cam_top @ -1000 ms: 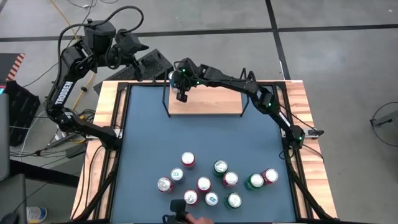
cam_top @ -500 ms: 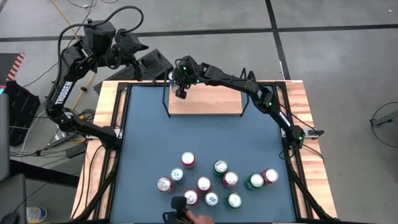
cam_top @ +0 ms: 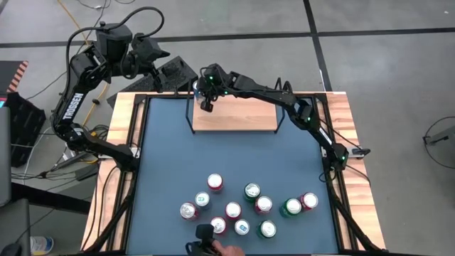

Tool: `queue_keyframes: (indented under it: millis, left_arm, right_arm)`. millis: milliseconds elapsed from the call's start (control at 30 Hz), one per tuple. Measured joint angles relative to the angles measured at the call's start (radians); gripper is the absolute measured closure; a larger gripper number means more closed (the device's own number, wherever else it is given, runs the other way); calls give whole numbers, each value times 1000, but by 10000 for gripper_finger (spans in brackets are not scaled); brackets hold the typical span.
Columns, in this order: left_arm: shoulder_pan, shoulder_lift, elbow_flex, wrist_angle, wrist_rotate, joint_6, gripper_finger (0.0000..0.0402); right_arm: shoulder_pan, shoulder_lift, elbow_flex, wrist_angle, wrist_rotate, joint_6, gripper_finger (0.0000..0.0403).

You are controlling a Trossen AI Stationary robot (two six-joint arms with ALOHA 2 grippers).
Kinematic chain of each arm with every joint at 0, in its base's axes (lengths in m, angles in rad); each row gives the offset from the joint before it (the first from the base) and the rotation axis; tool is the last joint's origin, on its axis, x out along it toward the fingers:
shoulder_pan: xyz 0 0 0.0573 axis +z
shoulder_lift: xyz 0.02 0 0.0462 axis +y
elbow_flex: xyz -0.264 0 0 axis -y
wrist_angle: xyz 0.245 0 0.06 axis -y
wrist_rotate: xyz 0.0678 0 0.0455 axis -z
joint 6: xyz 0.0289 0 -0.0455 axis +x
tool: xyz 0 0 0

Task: Place canned beverage on shelf
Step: Put the top blue soda can on the shelf, then put the left blue soda can on the shelf aligned with the other blue soda can

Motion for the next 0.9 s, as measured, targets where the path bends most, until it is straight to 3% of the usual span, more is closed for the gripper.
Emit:
queue_keyframes:
  millis: [533,700,900]
  left_arm:
    - [0,0,0,0,1,-5,124]
    - [0,0,0,0,9,-7,124]
    - [-5,0,0,-12,170,-53,124]
  right_arm:
    - [24,-2,28,-15,-8,17,403]
    - [38,-98,27,-30,-9,24,403]
    - [34,-292,26,-133,-5,24,397]
